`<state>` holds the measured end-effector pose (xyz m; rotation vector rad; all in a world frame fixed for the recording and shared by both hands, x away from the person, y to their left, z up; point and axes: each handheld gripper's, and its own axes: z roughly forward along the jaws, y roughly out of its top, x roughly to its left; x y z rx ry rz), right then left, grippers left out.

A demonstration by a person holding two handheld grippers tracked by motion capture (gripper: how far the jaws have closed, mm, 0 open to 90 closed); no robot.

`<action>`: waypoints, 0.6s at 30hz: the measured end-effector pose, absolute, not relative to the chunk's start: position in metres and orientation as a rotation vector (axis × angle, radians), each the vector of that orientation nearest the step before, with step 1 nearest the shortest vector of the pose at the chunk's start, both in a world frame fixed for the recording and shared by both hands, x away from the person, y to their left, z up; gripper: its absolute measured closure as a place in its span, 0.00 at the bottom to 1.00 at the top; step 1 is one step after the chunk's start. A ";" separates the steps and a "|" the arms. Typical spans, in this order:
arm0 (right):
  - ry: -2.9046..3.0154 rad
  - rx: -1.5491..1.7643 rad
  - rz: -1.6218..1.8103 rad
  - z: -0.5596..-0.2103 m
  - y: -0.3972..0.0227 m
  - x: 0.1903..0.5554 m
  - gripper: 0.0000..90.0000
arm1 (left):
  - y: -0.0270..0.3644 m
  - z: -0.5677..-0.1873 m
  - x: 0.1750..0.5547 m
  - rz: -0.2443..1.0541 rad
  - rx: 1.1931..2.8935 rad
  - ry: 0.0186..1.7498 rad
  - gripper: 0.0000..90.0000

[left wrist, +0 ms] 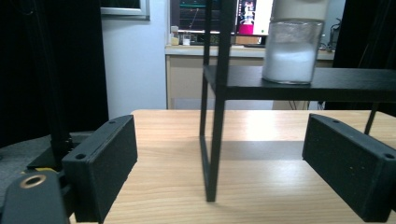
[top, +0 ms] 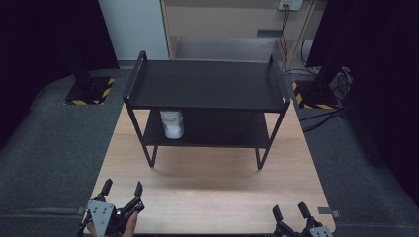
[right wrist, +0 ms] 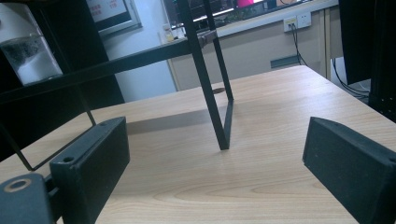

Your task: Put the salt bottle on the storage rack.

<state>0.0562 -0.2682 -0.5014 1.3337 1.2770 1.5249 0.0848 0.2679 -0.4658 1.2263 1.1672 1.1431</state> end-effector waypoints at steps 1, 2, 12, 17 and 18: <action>1.276 1.334 1.525 -0.501 -0.268 0.056 0.08 | 0.269 -0.466 0.085 1.146 1.228 1.167 0.09; 1.276 1.335 1.525 -0.502 -0.268 0.056 0.08 | 0.271 -0.466 0.084 1.152 1.228 1.165 0.09; 1.264 1.346 1.514 -0.503 -0.271 0.056 0.08 | 0.284 -0.468 0.078 1.197 1.226 1.171 0.09; 1.262 1.358 1.504 -0.506 -0.273 0.055 0.08 | 0.289 -0.469 0.074 1.228 1.221 1.180 0.09; 1.261 1.358 1.502 -0.506 -0.273 0.055 0.08 | 0.290 -0.470 0.074 1.236 1.222 1.183 0.09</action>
